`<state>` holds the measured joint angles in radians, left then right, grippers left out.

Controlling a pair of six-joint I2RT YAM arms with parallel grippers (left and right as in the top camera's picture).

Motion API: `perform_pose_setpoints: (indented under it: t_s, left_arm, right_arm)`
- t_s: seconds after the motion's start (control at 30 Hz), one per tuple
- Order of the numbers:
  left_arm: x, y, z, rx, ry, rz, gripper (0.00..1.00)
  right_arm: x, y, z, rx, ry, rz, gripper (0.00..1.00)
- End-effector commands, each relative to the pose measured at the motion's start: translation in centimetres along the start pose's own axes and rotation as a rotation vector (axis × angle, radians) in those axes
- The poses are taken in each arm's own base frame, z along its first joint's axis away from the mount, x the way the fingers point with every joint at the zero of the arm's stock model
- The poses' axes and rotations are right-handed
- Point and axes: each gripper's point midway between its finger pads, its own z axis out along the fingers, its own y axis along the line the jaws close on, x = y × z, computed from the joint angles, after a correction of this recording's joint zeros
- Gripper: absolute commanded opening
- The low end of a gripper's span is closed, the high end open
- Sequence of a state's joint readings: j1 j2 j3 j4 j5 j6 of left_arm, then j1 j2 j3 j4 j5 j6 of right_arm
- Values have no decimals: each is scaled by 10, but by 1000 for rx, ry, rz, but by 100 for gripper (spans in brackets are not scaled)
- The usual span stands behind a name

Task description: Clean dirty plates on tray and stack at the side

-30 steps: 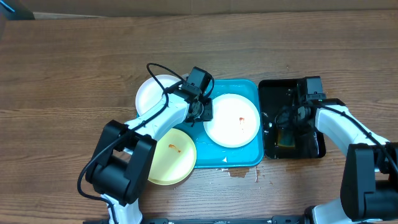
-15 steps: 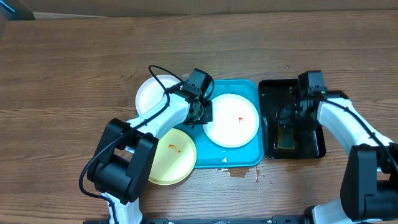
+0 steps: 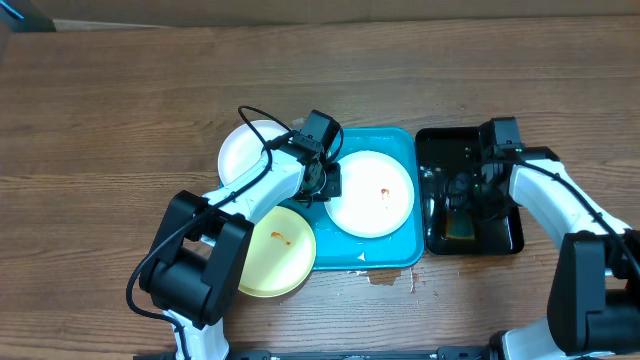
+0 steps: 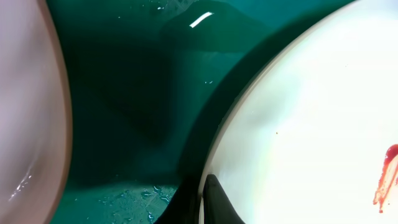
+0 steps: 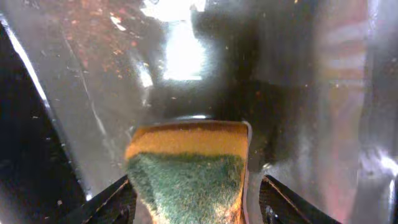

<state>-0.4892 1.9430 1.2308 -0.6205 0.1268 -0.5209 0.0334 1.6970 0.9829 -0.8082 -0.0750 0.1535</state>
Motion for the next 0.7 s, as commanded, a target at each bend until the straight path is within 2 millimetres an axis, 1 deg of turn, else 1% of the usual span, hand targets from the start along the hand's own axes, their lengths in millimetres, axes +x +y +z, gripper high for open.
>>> perform_pose_setpoints:
  t_s: [0.0, 0.07, 0.13, 0.23, 0.27, 0.33, 0.37, 0.4, 0.43, 0.5, 0.57, 0.63, 0.67]
  left_arm:
    - [6, 14, 5, -54, 23, -14, 4]
    - [6, 16, 5, -56, 26, -22, 5]
    - [6, 20, 4, -61, 30, -44, 6]
    - [5, 27, 3, -66, 36, -72, 11]
    - [5, 28, 3, -66, 38, -77, 14]
    - [5, 29, 3, -61, 43, -81, 26]
    - [5, 28, 3, -58, 44, -81, 30]
    - [5, 28, 3, -57, 44, -81, 31]
    - [5, 28, 3, -57, 44, -81, 31]
    - [5, 28, 3, -56, 42, -80, 28]
    - [5, 27, 3, -56, 42, -79, 22]
    - [5, 27, 3, -56, 42, -79, 17]
    - [5, 27, 3, -56, 42, -79, 13]
  right_arm:
    - [4, -1, 3, -8, -13, 3, 64]
    - [4, -1, 5, -9, -18, 3, 61]
    - [4, -1, 7, -10, -21, 2, 56]
    - [3, -1, 8, -11, -27, 2, 49]
    - [4, -1, 8, -12, -28, 2, 48]
    - [3, -1, 8, -13, -31, 1, 47]
    - [2, -1, 8, -13, -34, 1, 47]
    - [1, -1, 8, -14, -36, 1, 47]
    - [1, 0, 8, -16, -38, 1, 47]
    - [1, 1, 8, -26, -35, 0, 47]
    - [2, 3, 8, -37, -33, 0, 47]
    - [2, 4, 8, -40, -33, 0, 36]
    - [1, 4, 8, -40, -34, -1, 28]
